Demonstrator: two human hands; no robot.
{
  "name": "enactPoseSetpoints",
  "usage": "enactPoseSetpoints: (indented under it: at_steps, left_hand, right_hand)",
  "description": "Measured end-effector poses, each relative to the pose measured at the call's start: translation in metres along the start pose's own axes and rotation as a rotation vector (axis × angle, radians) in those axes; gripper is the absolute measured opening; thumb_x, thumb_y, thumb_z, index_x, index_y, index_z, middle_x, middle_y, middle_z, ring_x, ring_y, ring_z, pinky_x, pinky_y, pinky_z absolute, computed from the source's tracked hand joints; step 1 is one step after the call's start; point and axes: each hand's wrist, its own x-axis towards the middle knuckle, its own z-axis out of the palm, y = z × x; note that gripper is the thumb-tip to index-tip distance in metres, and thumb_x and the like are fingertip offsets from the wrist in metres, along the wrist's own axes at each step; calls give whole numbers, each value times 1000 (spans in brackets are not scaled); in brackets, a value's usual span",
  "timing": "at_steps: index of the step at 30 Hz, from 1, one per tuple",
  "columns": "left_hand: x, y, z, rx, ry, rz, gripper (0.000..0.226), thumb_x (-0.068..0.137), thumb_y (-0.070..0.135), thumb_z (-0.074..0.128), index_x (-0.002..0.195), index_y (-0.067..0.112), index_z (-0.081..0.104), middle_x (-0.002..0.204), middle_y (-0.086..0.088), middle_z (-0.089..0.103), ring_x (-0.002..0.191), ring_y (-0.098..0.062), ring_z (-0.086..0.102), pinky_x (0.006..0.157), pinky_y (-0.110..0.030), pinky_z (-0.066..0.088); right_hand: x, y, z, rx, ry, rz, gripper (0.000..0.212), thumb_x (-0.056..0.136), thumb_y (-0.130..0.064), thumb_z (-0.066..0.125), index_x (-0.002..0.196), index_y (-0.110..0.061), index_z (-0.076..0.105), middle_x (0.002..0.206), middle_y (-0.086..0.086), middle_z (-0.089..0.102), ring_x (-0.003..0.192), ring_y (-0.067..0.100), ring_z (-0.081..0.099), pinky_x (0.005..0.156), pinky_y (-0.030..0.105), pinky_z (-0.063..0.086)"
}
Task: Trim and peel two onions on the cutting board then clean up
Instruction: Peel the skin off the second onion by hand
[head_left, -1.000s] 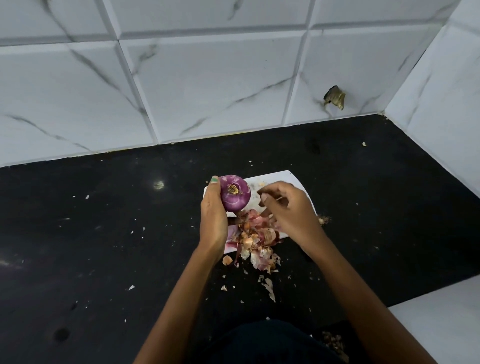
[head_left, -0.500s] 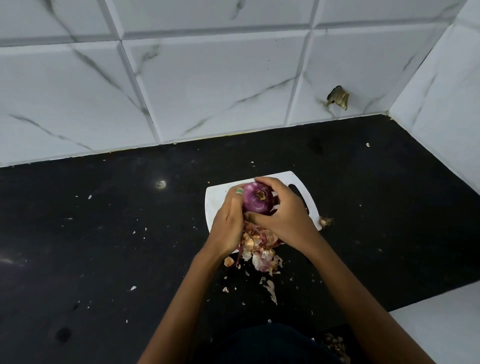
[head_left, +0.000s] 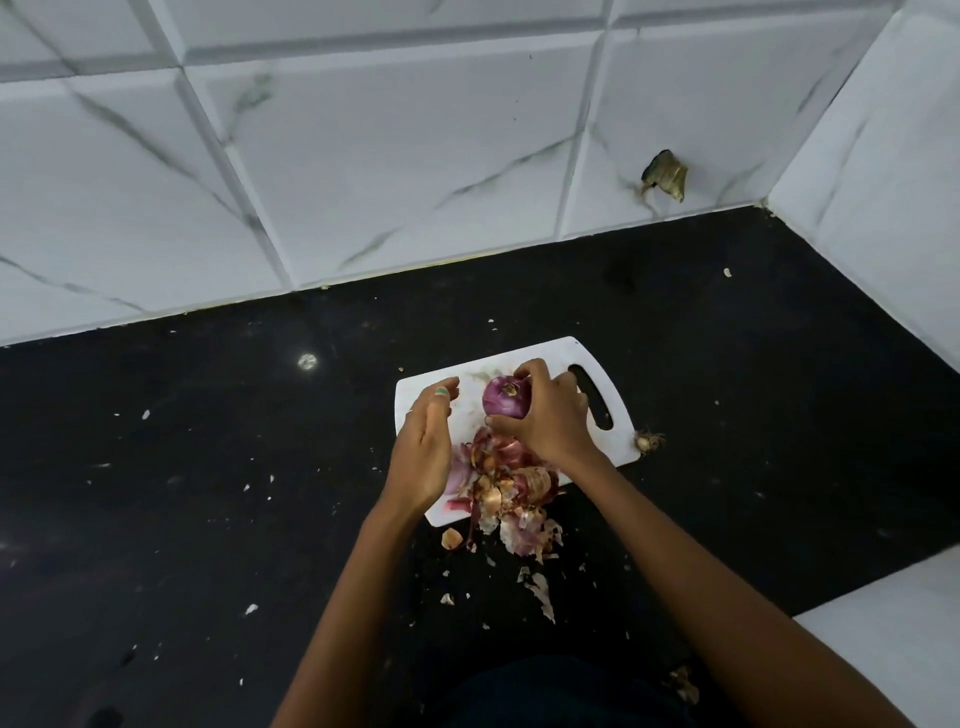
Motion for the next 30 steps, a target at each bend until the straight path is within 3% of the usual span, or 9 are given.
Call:
enactPoseSetpoints:
  at_steps: [3,8,13,16,18,20,24,27,30]
  left_hand:
    - [6,-6,5,33,-22,-18,45,107,26,19,141,15,46,145,0,48,132,-14,44,112,-39,35]
    - [8,-16,5,-13,12,-46,45,107,28,19,139,17,49,142,2,50,130,-13,46,112,-39,35]
    - [5,-19,5,58,16,-18,45,107,34,22,132,19,56,136,4,56,127,-12,49,109,-36,37]
    - [5,-18,10,237,21,22,60,96,46,16,128,22,60,135,6,58,127,-11,49,116,-42,23]
    - [3,-16,13,345,32,25,56,100,42,16,126,24,62,134,9,59,125,-5,47,117,-42,7]
    - [0,-16,17,380,54,42,47,105,34,21,124,22,63,133,9,59,118,1,44,114,-38,2]
    - [-10,-20,20,399,45,58,49,102,35,20,126,21,61,134,7,59,119,2,43,115,-36,2]
    - [-16,-23,22,371,-9,82,56,96,41,19,124,18,62,128,1,63,121,-10,51,120,-40,9]
    - [-23,-22,28,394,-29,110,41,100,30,27,114,18,63,112,-1,66,108,-17,55,119,-44,17]
  right_hand:
    - [3,8,11,-39,2,6,61,81,-40,71,129,-18,40,129,7,46,121,26,35,99,40,28]
    - [3,20,17,-10,7,7,66,82,-46,68,136,-20,37,140,3,39,129,25,30,102,45,28]
    - [-15,15,6,160,306,-216,16,87,-13,61,103,-12,64,104,1,63,103,20,52,92,47,45]
    - [-30,9,9,14,91,-394,26,90,-6,53,113,-9,63,112,3,62,110,18,52,99,41,43]
    - [-35,5,17,-185,-98,-455,41,92,-11,51,133,-13,50,135,2,51,127,20,39,109,42,31]
    - [-38,5,29,-358,-193,-473,58,92,-18,55,145,-18,32,149,0,35,133,21,28,110,44,25]
    - [-48,16,38,-544,-244,-428,64,92,-30,53,148,-18,24,155,2,21,140,25,17,111,45,18]
    - [-65,28,37,-587,-201,-443,64,88,-27,59,145,-17,31,152,4,27,135,26,25,109,45,21]
    - [-76,39,34,-399,-119,-486,47,93,-33,37,138,-19,43,144,2,39,126,23,33,104,43,29]
